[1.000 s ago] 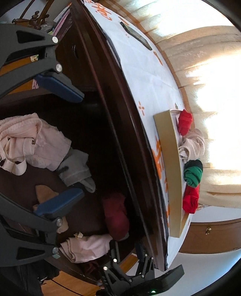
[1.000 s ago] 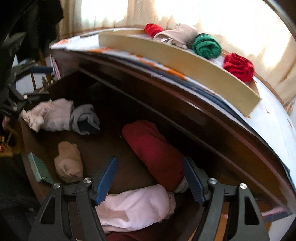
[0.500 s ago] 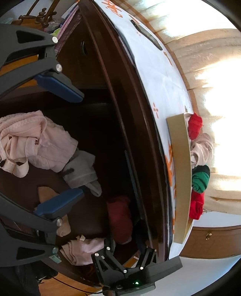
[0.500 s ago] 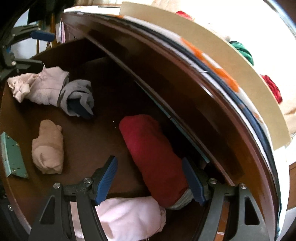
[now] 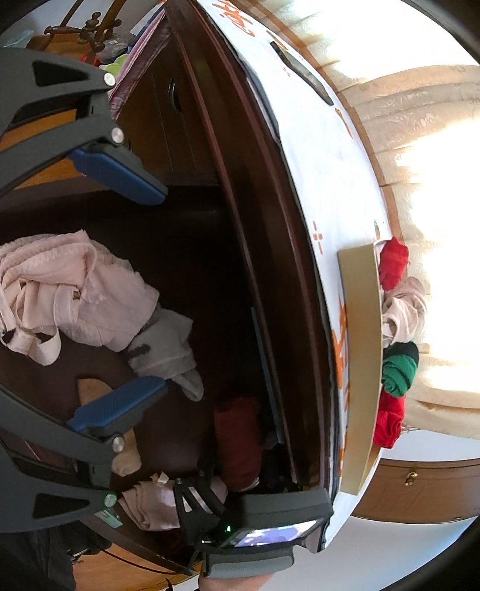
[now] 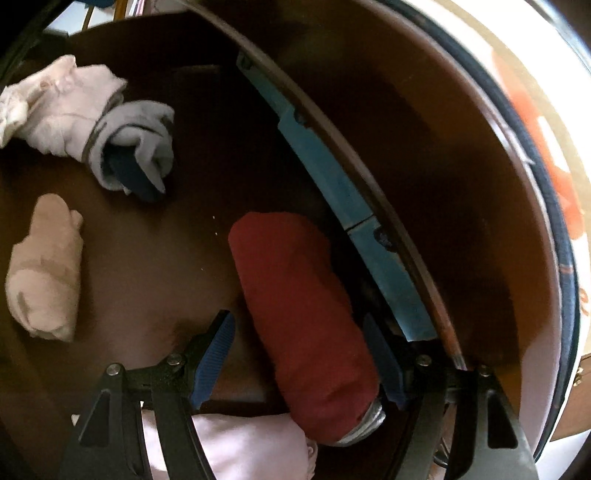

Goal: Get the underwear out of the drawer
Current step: 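Reach right tool to dark red garment while left tool reaches pink garment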

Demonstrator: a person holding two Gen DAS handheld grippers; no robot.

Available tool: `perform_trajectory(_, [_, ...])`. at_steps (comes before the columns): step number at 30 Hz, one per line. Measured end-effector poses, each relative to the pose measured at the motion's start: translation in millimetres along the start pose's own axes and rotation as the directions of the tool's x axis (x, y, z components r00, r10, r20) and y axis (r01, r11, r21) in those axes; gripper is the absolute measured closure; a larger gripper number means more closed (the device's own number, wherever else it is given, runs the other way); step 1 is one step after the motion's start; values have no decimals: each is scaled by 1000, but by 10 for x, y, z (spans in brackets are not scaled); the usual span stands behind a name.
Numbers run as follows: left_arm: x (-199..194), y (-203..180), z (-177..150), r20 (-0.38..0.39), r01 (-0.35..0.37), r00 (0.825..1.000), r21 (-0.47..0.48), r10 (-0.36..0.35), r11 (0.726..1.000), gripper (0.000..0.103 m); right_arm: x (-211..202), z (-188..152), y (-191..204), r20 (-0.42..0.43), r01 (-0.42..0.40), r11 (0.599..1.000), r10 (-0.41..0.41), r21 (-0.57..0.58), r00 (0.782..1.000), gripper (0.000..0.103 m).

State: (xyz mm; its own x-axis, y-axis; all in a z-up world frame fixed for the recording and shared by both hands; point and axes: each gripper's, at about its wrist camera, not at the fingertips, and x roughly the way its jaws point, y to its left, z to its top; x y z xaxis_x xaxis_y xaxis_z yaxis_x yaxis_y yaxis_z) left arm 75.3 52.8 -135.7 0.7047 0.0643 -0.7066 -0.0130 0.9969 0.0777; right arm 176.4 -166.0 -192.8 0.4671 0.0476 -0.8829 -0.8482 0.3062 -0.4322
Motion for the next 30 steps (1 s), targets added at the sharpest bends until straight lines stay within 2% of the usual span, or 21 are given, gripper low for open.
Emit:
perform_trajectory(2, [-2, 2, -1, -1, 1, 1000, 1, -1, 1000, 7, 38, 20, -17, -19, -9, 1000, 9, 12, 1000, 31])
perform_trajectory(5, [-10, 2, -5, -2, -1, 1000, 4, 1, 1000, 7, 155, 73, -127, -63, -19, 998, 23, 66, 998, 38])
perform_trajectory(7, [-11, 4, -6, -2, 0, 1000, 5, 0, 1000, 7, 162, 88, -140, -65, -17, 997, 22, 73, 998, 38])
perform_trajectory(11, [-4, -22, -28, -24, 11, 1000, 31, -10, 999, 7, 241, 107, -101, -91, 5, 999, -1, 47, 996, 38])
perform_trajectory(14, [-3, -43, -38, -35, 14, 999, 53, -12, 999, 7, 297, 149, -38, -107, 6, 1000, -3, 25, 994, 46])
perform_trajectory(18, [-2, -51, -47, -47, 28, 999, 62, -25, 998, 7, 335, 86, -162, -116, -94, 988, 108, 119, 987, 65])
perform_trajectory(23, [10, -38, -43, -56, 32, 998, 65, -28, 997, 7, 268, 59, -166, -115, -198, 966, 218, 165, 969, 69])
perform_trajectory(26, [18, -43, -45, -64, 36, 997, 74, -31, 997, 7, 152, 61, -166, -81, -285, 936, 307, 205, 948, 70])
perform_trajectory(30, [30, -65, -58, -80, 39, 996, 94, -31, 995, 7, 126, 89, -105, -72, -277, 943, 294, 185, 953, 69])
